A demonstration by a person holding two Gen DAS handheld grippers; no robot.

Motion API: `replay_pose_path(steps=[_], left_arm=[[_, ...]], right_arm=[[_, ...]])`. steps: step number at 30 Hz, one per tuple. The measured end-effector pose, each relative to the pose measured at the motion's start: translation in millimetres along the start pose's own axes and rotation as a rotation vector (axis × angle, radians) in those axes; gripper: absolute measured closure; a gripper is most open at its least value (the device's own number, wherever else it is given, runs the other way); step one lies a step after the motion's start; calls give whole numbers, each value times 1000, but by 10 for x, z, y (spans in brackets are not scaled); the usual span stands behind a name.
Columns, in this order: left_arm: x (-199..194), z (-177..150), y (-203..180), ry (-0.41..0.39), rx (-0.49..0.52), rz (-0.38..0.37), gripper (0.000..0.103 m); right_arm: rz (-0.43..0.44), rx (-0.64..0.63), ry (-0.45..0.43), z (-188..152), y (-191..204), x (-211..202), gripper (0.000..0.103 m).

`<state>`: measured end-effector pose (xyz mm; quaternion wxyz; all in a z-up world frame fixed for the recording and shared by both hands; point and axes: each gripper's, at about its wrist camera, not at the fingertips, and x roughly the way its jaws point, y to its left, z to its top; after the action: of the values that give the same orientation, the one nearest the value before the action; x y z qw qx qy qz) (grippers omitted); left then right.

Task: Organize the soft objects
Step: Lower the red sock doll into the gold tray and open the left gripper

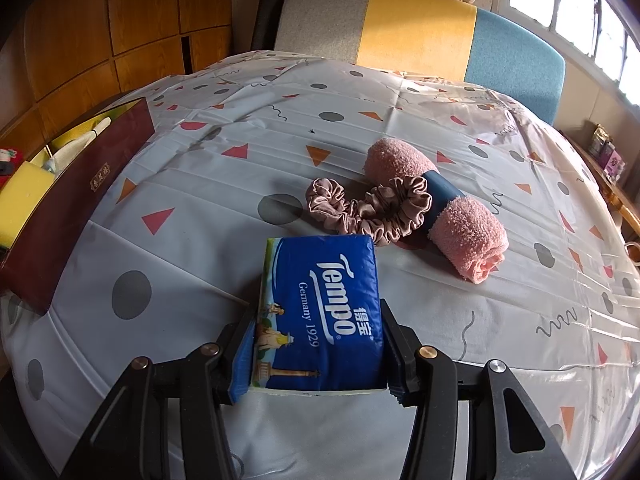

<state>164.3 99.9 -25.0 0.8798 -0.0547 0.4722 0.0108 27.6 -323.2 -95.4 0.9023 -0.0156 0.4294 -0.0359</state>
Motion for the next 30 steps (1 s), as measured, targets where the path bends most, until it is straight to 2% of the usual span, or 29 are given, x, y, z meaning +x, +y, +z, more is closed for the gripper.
replay_pose_path(steps=[4,6,9,14,20,24,30], left_arm=[[282,106,-85,47,53,43,75],[365,150,-117,52,62,27,74],[457,201,-146,18,70,49,67],[520,244,-151,38,65,45,55],[215,72,-99,-13,32,116,52],[-142,-176,-105,-86,8,148,52],[-551,-504,-127,-160,-29,131,52]], right_arm=[[4,5,0,0,-7,3,50],[5,7,-1,-2,-9,3,50],[5,9,-1,-3,-10,4,50],[5,11,-1,-2,-13,5,50],[3,11,-1,-3,-12,6,49],[-3,9,-2,0,-6,9,49],[-11,4,-3,-1,12,6,50]])
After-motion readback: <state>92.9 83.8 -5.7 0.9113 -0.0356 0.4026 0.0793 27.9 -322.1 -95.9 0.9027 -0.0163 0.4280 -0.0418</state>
